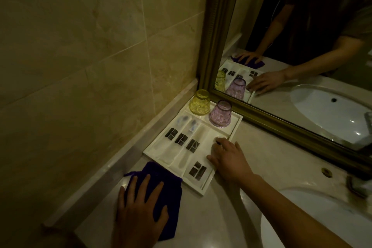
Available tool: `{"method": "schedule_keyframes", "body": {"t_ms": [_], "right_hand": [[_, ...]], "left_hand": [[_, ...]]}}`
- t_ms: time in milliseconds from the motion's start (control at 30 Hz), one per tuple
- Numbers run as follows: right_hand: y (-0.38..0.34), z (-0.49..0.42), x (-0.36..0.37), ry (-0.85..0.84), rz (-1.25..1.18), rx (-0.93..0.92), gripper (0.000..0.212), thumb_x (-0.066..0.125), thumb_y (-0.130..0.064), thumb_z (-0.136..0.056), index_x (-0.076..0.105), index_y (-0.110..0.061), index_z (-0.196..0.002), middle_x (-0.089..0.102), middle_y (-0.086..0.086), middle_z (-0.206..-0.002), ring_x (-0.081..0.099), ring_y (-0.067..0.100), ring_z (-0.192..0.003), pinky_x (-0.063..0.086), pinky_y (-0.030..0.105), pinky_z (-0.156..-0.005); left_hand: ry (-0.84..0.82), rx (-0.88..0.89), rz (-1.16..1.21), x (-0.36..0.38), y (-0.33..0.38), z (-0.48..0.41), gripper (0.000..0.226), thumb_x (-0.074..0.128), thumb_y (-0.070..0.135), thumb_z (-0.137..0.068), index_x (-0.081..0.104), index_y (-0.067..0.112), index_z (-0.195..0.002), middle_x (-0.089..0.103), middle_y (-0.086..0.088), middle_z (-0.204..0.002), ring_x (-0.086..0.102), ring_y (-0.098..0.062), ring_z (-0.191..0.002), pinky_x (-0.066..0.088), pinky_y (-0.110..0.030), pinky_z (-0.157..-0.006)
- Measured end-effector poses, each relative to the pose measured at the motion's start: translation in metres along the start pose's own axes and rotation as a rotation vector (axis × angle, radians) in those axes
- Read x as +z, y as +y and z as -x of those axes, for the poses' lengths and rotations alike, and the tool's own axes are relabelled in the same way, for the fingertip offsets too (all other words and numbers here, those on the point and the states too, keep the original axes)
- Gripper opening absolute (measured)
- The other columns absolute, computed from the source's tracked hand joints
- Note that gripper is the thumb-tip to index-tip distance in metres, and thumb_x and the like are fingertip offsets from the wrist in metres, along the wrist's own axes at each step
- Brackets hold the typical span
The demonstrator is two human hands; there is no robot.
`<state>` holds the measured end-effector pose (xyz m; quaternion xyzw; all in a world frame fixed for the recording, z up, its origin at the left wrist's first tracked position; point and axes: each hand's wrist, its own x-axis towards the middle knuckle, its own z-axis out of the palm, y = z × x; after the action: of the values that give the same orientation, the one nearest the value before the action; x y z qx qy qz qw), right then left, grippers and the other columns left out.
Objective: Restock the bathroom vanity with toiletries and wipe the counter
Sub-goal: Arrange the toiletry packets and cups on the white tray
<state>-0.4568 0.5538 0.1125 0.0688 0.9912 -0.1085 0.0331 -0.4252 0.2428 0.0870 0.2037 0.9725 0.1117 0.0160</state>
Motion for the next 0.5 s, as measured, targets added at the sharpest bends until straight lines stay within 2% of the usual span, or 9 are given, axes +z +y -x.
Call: {"method": "schedule_keyframes", "body": {"t_ms": [133,200,300,367,433,500], "right_hand": [[0.002,0.000,-0.004,-0.040,0.004,-0.032,0.062,0.039,-0.056,-0.097,0.043,-0.018,-0.145,0.030,0.002,-0.155,0.029,0.021,-0.141,0.013,0.047,-0.121],[0.003,-0.001,-0.010,0.005,-0.030,-0.031,0.058,0.043,-0.055,-0.096,0.047,-0.020,-0.142,0.034,0.002,-0.154,0.033,0.022,-0.139,0.021,0.048,-0.118],[0.007,-0.021,-0.029,0.295,-0.118,0.066,0.052,0.059,-0.042,-0.092,0.050,-0.019,-0.138,0.044,0.009,-0.147,0.042,0.029,-0.131,0.041,0.044,-0.105],[0.010,-0.048,-0.047,0.443,-0.203,0.170,0.058,0.069,-0.034,-0.087,0.049,-0.016,-0.139,0.046,0.014,-0.141,0.046,0.034,-0.125,0.043,0.042,-0.097],[0.013,-0.080,-0.063,0.417,-0.271,0.245,0.070,0.072,-0.036,-0.083,0.042,-0.017,-0.144,0.043,0.016,-0.143,0.044,0.037,-0.127,0.041,0.042,-0.100],[0.018,-0.105,-0.071,0.299,-0.280,0.291,0.082,0.073,-0.042,-0.082,0.033,-0.020,-0.149,0.041,0.017,-0.146,0.042,0.039,-0.129,0.040,0.044,-0.102]], "left_hand": [[-0.019,0.006,0.002,0.000,-0.001,0.000,0.065,0.052,0.058,-0.069,0.062,0.035,-0.128,0.056,-0.008,-0.140,0.047,-0.040,-0.130,0.039,-0.066,-0.100],[-0.023,0.011,0.000,0.001,-0.001,0.000,0.065,0.053,0.058,-0.068,0.062,0.035,-0.128,0.056,-0.009,-0.140,0.048,-0.041,-0.130,0.039,-0.067,-0.099],[-0.034,0.003,-0.001,0.002,-0.002,-0.002,0.066,0.053,0.058,-0.067,0.062,0.035,-0.128,0.055,-0.008,-0.141,0.048,-0.040,-0.130,0.039,-0.066,-0.100],[-0.041,0.002,-0.011,0.003,-0.002,-0.002,0.066,0.053,0.058,-0.067,0.062,0.036,-0.128,0.055,-0.008,-0.141,0.048,-0.040,-0.130,0.039,-0.066,-0.099],[-0.038,-0.002,-0.010,0.004,-0.002,-0.002,0.066,0.053,0.057,-0.066,0.061,0.036,-0.129,0.055,-0.007,-0.140,0.047,-0.040,-0.130,0.040,-0.066,-0.098],[-0.030,-0.003,-0.015,0.005,-0.002,-0.002,0.066,0.053,0.057,-0.065,0.061,0.036,-0.128,0.055,-0.007,-0.140,0.047,-0.039,-0.130,0.040,-0.066,-0.098]]}}
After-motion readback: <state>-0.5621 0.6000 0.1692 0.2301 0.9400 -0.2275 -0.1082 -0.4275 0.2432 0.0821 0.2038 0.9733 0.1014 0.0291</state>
